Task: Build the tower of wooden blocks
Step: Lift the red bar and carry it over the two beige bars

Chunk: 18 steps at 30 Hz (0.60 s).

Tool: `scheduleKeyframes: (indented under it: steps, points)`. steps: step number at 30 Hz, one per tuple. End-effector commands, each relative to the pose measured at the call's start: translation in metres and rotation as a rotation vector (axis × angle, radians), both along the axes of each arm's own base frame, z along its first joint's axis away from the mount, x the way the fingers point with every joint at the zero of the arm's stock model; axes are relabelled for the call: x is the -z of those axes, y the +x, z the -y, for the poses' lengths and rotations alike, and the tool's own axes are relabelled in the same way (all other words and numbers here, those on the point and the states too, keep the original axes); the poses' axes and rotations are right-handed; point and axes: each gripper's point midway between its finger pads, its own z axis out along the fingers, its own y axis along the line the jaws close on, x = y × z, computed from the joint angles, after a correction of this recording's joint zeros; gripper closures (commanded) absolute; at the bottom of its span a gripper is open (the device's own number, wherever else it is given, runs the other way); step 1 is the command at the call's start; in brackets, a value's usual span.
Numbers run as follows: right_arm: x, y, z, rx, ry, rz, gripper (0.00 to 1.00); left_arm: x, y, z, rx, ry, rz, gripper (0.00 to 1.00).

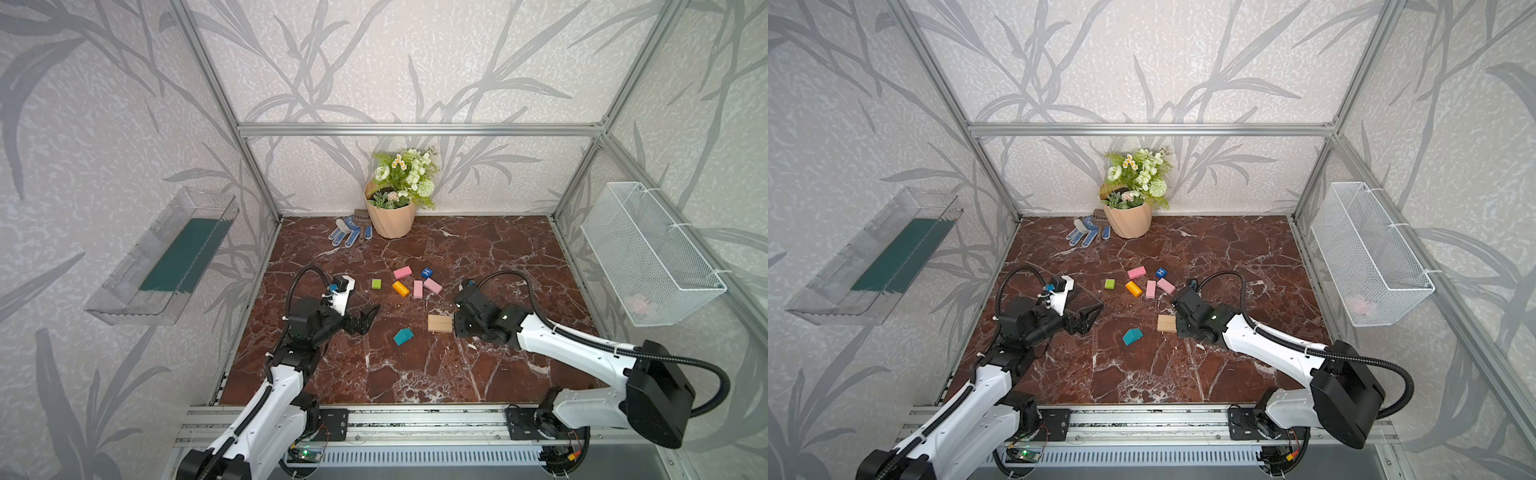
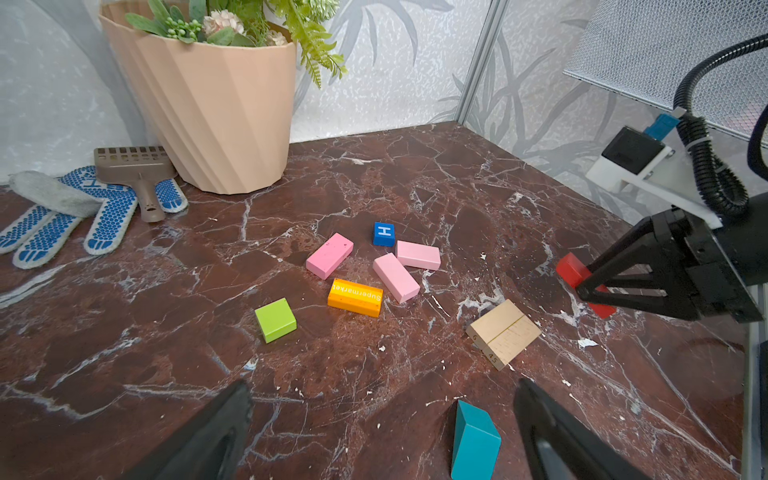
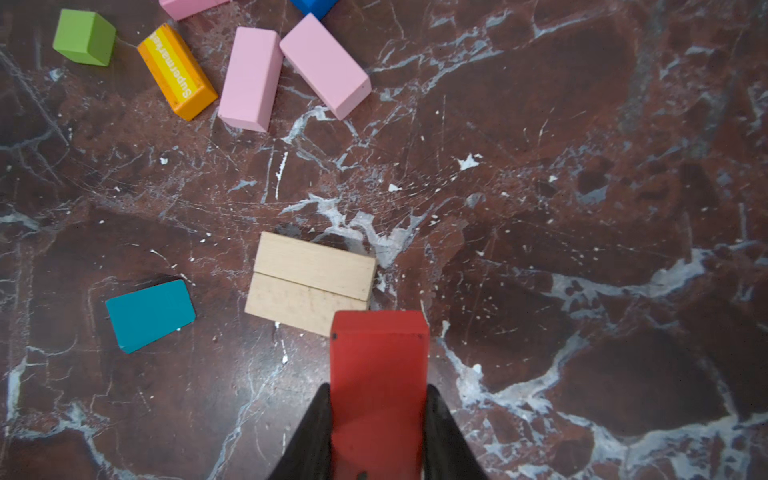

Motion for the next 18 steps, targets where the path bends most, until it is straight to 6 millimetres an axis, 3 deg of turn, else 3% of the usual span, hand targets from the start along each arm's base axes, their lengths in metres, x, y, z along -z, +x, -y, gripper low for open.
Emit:
scheduleKeyframes:
  steps: [1,6,18]
  points:
    - [-0.004,0.001,-0.014,0.042,0.044,-0.006,0.93,-0.005,-0.001,0.000,0.000,0.003,0.038,0.01]
    - [0.003,0.005,-0.038,0.029,0.064,-0.017,0.93,-0.006,-0.004,0.002,0.017,-0.001,0.049,0.01]
    - [0.020,0.016,-0.062,0.040,-0.020,-0.085,0.98,-0.007,-0.005,0.001,0.010,-0.001,0.057,0.01]
